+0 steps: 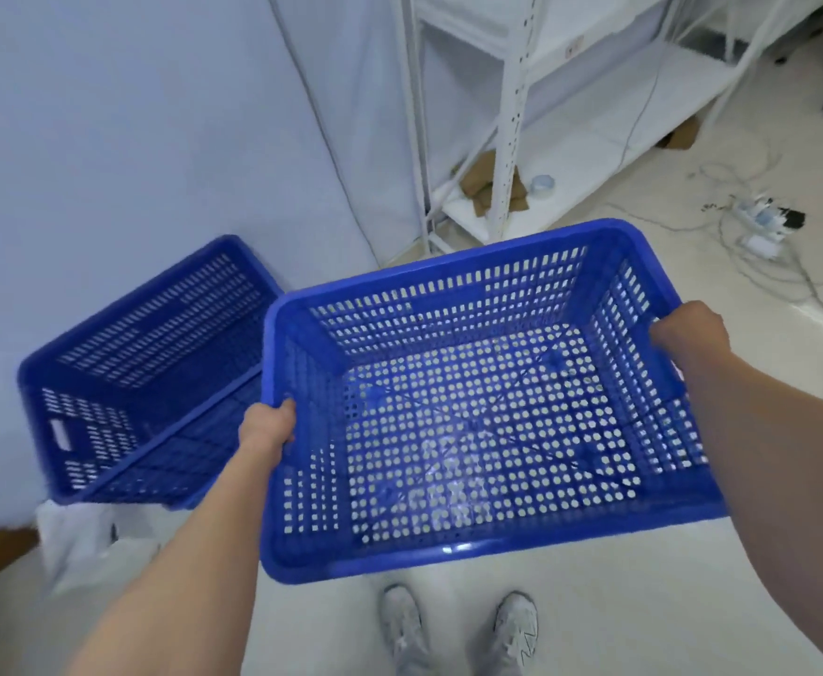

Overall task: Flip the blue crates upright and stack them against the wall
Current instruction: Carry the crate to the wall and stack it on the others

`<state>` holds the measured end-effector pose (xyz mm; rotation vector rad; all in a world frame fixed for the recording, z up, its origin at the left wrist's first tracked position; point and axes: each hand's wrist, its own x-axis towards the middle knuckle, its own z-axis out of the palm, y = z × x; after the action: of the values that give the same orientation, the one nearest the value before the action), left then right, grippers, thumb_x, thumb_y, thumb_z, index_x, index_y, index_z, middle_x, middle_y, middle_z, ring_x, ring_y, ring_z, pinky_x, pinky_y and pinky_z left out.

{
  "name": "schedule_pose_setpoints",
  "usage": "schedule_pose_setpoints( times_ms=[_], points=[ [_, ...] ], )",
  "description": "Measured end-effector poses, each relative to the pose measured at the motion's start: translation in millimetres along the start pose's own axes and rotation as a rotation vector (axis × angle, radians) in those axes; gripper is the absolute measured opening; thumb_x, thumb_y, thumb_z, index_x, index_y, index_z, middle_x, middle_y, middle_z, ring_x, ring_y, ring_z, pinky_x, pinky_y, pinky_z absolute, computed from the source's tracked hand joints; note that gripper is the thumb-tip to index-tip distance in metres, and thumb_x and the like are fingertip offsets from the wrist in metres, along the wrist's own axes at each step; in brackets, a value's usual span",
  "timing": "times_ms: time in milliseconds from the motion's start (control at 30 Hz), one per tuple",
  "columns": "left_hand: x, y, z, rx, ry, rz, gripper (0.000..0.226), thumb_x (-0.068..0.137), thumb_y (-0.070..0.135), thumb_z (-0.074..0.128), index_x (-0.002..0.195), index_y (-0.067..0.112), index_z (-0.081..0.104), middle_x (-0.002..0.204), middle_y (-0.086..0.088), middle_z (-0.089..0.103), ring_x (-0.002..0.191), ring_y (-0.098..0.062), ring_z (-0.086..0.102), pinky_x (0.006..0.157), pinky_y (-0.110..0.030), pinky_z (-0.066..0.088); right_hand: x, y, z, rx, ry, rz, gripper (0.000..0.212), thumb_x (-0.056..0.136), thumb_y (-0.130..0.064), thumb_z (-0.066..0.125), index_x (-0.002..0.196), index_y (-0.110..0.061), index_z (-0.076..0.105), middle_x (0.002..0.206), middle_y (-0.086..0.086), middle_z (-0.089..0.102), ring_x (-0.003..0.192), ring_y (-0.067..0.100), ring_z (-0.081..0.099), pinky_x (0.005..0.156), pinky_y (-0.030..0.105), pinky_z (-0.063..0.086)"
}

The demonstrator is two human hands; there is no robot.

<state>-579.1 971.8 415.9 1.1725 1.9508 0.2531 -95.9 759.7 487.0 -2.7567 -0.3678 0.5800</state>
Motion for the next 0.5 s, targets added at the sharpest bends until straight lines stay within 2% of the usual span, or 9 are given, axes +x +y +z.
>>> schedule_pose_setpoints(
  times_ms=[233,367,500],
  points=[
    [-12,-10,-91,0.055,0.093,-0.015,0.043,0.096,0.037,0.056,0.11,-0.003,0.057,0.066,-0.015,0.057,0.052,-0.025,0.05,0.047,-0.03,0.039,-62,-47,-15,0.01,-0.009,-0.12,0.015,0.079,-0.007,0.059,0.092,-0.002,0.052,0.109,0.025,0.064,0.099,0.042,0.063,0.08,0.04,0.051],
    [-18,-32,-142,0.019,0.166,-0.057,0.047,0.096,0.037,0.055,0.111,-0.008,0.057,0.065,-0.017,0.057,0.055,-0.028,0.052,0.053,-0.033,0.042,-90,-84,-16,0.01,-0.076,-0.167,0.028,0.082,-0.012,0.061,0.107,-0.001,0.059,0.111,0.021,0.064,0.103,0.039,0.063,0.076,0.035,0.047],
    [-26,-53,-189,-0.011,0.249,-0.073,0.056,0.098,0.044,0.049,0.115,-0.009,0.056,0.08,-0.026,0.065,0.056,-0.029,0.055,0.054,-0.033,0.044,-121,-125,-20,0.02,-0.113,-0.248,0.019,0.081,-0.013,0.061,0.096,-0.005,0.055,0.1,0.017,0.062,0.095,0.037,0.063,0.073,0.035,0.048]
  ],
)
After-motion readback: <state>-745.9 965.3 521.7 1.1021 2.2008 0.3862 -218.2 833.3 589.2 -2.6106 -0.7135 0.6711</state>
